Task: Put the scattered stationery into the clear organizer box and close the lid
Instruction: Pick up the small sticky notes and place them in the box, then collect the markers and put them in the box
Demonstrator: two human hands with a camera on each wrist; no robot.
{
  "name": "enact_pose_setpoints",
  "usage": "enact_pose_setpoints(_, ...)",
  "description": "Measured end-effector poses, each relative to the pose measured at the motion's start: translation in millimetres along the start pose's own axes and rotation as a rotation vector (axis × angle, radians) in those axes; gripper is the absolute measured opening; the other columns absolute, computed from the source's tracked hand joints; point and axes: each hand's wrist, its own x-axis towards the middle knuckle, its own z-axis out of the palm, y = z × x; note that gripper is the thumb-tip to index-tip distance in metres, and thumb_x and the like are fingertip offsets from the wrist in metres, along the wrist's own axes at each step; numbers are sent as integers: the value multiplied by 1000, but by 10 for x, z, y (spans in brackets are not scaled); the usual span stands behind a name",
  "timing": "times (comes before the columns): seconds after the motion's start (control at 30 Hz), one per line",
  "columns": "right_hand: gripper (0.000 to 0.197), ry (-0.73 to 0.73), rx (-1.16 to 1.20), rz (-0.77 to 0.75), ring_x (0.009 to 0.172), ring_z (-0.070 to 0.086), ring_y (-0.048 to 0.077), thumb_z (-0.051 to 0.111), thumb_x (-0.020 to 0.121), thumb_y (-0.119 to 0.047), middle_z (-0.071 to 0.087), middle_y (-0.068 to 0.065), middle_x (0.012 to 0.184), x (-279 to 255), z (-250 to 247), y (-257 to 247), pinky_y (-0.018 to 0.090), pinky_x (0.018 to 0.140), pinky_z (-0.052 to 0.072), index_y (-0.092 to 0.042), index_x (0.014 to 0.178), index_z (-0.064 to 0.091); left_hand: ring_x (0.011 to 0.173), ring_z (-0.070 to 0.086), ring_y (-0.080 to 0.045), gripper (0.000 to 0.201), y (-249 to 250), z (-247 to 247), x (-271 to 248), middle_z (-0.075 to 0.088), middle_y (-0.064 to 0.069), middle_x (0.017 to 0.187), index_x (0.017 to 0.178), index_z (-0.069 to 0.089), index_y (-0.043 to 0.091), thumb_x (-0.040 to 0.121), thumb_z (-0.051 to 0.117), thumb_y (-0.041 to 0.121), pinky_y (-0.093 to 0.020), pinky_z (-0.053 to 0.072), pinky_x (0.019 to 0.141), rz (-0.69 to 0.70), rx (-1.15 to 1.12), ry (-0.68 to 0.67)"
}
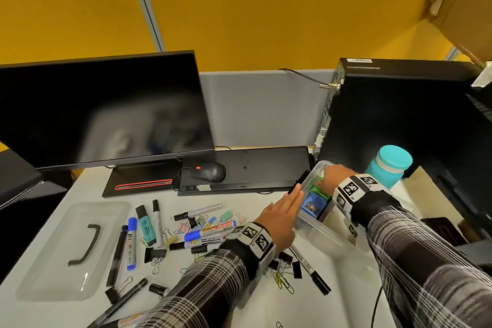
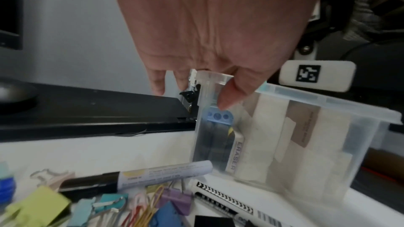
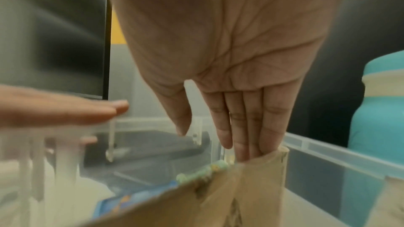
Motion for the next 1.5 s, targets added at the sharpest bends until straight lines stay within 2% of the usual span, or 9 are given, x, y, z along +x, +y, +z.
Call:
enact_pose_setpoints(0.1,34,43,46,-59,85,60,17,48,93,-39,64,6,100,-244,-127,-3,31,78,50,-13,112,59,139,24,-20,90,-114,-152,-159,-14,9,158,150,-2,23,84,54,-1,-39,34,110,3,-151,72)
enact_pose_setpoints(0.23,31,190,142,-200,97,60,19,46,94,-39,63,1,110,-682,-229,-50,36,85,50,-21,117,56,138,26,-17,63,-567,-159,-546,18,6,157,146,28,25,89,40,-1,-38,28,115,-148,-230,254)
enact_pose_setpoints(0.4,16,487,213,-519,92,53,16,50,92,-28,61,-4,99,-1130,-12,-414,31,82,45,-21,101,61,118,44,-19,34,-1297,52,-1076,54,0,127,121,59,22,91,47,10,-32,36,104,-384,-126,329)
enact_pose_setpoints(0.6,20,167,-28,-950,87,58,23,63,79,-10,61,1,94,-1321,951,-1064,30,62,46,-20,97,64,108,49,-21,24,-1760,210,-1404,56,1,119,114,58,26,93,47,25,-31,41,88,-405,91,184)
enact_pose_setpoints(0.8,32,-15,-269,-1093,96,55,23,74,72,-17,57,2,106,-1384,1636,-1375,37,71,53,-26,102,65,109,48,-22,26,-1918,214,-1382,52,0,120,117,53,24,92,45,25,-33,40,87,-300,182,91)
enact_pose_setpoints(0.9,30,13,-308,-1074,89,57,13,81,61,-33,58,-10,96,-1376,1697,-1444,27,70,52,-36,88,67,109,49,-23,26,-1954,205,-1370,52,-1,120,116,53,22,92,44,23,-34,40,87,-257,240,46)
enact_pose_setpoints(1.1,34,187,-140,-922,80,61,10,81,63,-25,62,-9,89,-1278,1589,-1380,21,63,53,-27,93,65,106,51,-21,28,-2055,196,-1410,51,-2,121,119,50,19,92,43,25,-32,42,88,-196,149,41)
enact_pose_setpoints(1.27,28,112,59,-634,99,56,20,43,88,-30,57,1,113,-1296,1406,-1374,26,75,43,-25,115,40,81,49,-16,17,-2113,-27,-1526,52,-1,96,106,44,20,91,46,27,-27,39,69,-256,-85,76)
enact_pose_setpoints(1.5,43,59,-16,-409,115,47,26,42,89,-34,53,6,128,-1158,1498,-1630,36,98,38,-20,129,38,79,44,-18,19,-2151,-58,-1836,52,-2,90,101,47,17,97,34,30,-31,36,72,-35,49,-37)
